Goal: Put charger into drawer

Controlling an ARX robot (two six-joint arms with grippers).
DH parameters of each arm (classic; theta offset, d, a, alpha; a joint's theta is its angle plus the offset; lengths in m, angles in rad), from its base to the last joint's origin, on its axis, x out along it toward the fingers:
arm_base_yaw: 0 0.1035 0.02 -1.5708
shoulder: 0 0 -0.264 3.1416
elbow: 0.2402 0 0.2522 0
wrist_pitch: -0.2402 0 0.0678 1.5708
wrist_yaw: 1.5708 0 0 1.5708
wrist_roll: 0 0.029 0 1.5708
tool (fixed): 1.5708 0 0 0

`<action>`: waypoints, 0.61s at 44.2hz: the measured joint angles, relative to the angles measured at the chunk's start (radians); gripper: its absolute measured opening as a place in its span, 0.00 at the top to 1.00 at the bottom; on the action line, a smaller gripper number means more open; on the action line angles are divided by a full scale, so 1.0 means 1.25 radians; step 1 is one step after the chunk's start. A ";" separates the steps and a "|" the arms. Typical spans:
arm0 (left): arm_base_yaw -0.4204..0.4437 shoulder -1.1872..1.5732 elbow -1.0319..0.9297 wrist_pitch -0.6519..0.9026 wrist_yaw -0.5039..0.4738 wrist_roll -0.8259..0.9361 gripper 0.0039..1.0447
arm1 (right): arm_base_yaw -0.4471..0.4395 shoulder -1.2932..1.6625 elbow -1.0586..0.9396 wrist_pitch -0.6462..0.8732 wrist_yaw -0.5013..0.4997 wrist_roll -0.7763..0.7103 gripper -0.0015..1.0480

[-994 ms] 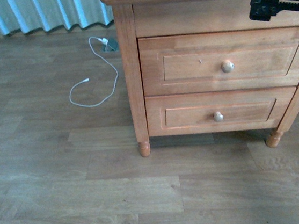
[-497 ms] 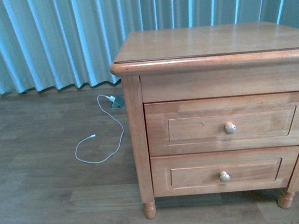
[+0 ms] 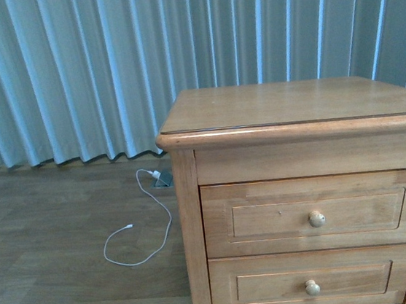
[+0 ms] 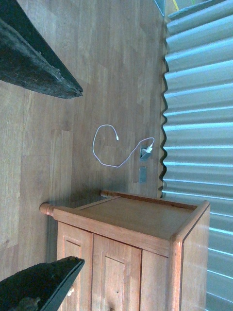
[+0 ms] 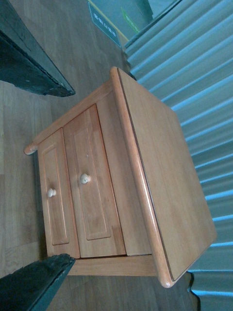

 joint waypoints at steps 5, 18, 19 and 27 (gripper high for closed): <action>0.000 0.000 0.000 0.000 0.000 0.000 0.06 | 0.090 -0.048 -0.076 0.094 0.211 -0.161 0.32; 0.000 0.000 0.000 0.000 -0.001 0.000 0.06 | 0.114 -0.142 -0.203 0.120 0.224 -0.243 0.91; 0.000 0.000 0.000 0.000 -0.001 0.000 0.06 | 0.114 -0.149 -0.209 0.120 0.224 -0.243 0.96; 0.000 0.000 0.000 0.000 0.000 0.000 0.06 | 0.114 -0.188 -0.246 0.120 0.225 -0.248 0.98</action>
